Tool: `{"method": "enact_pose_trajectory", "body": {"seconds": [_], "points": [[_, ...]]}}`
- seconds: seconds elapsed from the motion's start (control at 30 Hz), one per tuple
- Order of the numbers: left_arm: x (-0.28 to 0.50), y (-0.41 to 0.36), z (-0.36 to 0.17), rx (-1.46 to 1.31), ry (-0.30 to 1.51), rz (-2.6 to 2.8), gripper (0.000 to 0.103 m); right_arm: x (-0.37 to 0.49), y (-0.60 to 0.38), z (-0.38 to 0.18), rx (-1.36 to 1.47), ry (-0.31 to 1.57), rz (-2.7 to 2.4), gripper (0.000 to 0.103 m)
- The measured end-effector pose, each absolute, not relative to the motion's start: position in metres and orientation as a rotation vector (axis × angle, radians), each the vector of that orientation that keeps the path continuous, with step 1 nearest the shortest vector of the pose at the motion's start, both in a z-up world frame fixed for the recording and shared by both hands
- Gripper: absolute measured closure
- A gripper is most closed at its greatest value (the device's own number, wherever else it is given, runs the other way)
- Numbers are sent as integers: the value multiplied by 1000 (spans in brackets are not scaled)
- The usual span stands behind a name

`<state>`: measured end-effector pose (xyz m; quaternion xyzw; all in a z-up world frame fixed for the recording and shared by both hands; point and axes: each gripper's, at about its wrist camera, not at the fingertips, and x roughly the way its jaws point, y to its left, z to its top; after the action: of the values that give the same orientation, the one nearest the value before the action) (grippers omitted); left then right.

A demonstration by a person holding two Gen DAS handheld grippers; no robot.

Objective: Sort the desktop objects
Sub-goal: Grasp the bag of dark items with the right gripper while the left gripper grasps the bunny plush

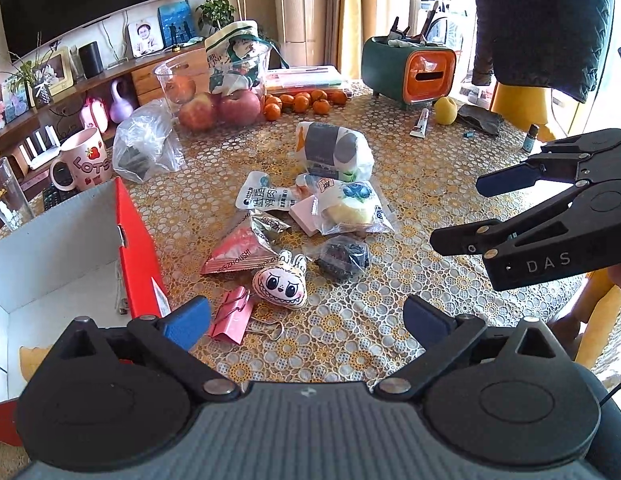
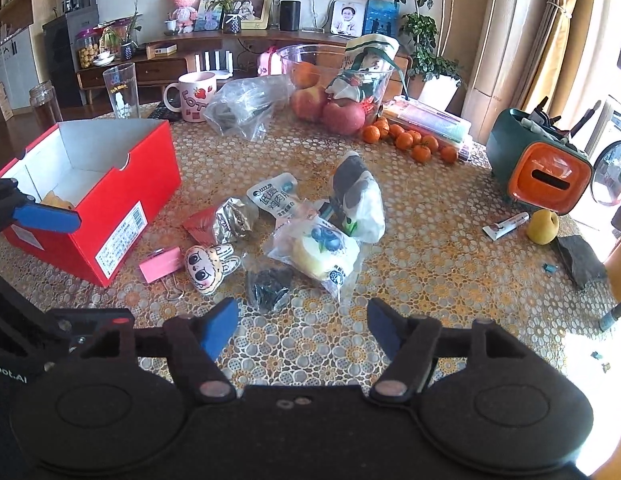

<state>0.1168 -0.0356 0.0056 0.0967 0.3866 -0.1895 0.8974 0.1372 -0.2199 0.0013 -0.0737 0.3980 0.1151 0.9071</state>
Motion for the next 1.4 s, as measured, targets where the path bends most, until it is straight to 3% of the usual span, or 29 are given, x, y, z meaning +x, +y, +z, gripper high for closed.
{"method": "enact_pose_trajectory", "body": {"seconds": [0.7,1.4], "points": [[166,-52,-53,255,752,-476,0,194,-212,-45,-127,915,284,26],[191,-57,-91,265,756,-457,1,230,-198,-77,-101,995,332,40]]}}
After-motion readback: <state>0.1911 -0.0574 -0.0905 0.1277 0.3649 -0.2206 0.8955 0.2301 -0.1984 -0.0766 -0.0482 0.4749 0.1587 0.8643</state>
